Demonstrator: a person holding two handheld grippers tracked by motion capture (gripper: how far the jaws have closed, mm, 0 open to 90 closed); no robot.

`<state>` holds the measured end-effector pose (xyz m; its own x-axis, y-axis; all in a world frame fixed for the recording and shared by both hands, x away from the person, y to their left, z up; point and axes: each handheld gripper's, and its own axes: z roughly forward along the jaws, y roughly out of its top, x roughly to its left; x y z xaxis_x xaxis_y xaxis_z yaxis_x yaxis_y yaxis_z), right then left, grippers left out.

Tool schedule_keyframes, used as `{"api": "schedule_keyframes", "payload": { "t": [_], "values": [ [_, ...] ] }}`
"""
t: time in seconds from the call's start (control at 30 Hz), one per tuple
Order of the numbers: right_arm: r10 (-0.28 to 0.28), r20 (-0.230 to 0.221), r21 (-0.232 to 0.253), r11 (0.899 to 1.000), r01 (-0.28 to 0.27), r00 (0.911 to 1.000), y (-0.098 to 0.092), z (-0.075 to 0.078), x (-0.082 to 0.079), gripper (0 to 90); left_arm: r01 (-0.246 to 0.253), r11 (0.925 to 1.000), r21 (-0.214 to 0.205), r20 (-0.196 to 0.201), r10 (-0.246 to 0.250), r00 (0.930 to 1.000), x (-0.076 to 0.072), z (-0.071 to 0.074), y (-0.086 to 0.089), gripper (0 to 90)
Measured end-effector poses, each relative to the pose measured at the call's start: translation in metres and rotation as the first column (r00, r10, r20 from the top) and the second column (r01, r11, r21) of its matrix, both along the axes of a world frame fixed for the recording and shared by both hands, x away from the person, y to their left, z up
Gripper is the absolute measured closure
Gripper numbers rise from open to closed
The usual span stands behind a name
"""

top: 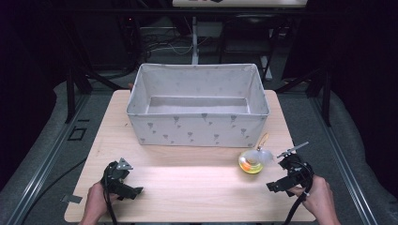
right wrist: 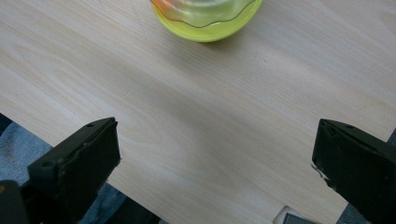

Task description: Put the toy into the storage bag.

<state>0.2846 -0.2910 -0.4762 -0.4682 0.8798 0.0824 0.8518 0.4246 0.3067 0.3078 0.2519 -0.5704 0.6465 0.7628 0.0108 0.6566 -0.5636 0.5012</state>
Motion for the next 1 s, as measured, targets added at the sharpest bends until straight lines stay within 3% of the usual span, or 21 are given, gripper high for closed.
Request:
{"api": "schedule_keyframes", "payload": {
  "t": [0.07,0.2,0.43,0.77,0.8,0.83,1.0],
  "values": [
    [-0.009,-0.001,0.021,1.000,0.009,1.0000,0.001,0.000,-0.001,0.5,0.000,1.0000,0.000,-0.001,0.000,1.0000,0.000,0.000,0.000,0.2],
    [0.004,0.001,-0.006,1.000,-0.004,1.0000,0.002,0.002,-0.001,0.1,0.003,1.0000,0.000,-0.002,-0.003,1.0000,0.000,0.000,-0.001,0.2],
    [0.008,-0.007,-0.011,1.000,-0.008,0.9999,0.005,0.007,-0.001,0.0,0.004,1.0000,-0.003,-0.005,-0.004,1.0000,0.000,0.000,0.001,0.2],
    [0.039,0.003,-0.016,0.999,-0.039,0.9993,0.014,0.021,0.001,0.0,-0.005,1.0000,-0.003,-0.006,0.005,1.0000,-0.001,-0.001,0.001,0.3],
    [0.023,0.011,0.011,1.000,-0.023,0.9997,0.016,0.021,0.001,0.0,-0.007,1.0000,-0.004,-0.006,0.007,1.0000,-0.001,-0.001,0.001,0.3],
    [0.033,-0.005,-0.005,0.999,-0.033,0.9995,0.016,0.025,0.002,0.0,-0.007,1.0000,-0.004,-0.004,0.007,1.0000,-0.001,-0.001,0.002,0.2],
    [0.037,0.001,-0.007,0.999,-0.037,0.9993,0.018,0.033,0.004,0.0,-0.006,1.0000,-0.005,-0.003,0.006,1.0000,-0.001,-0.001,0.002,0.3]
  ]
}}
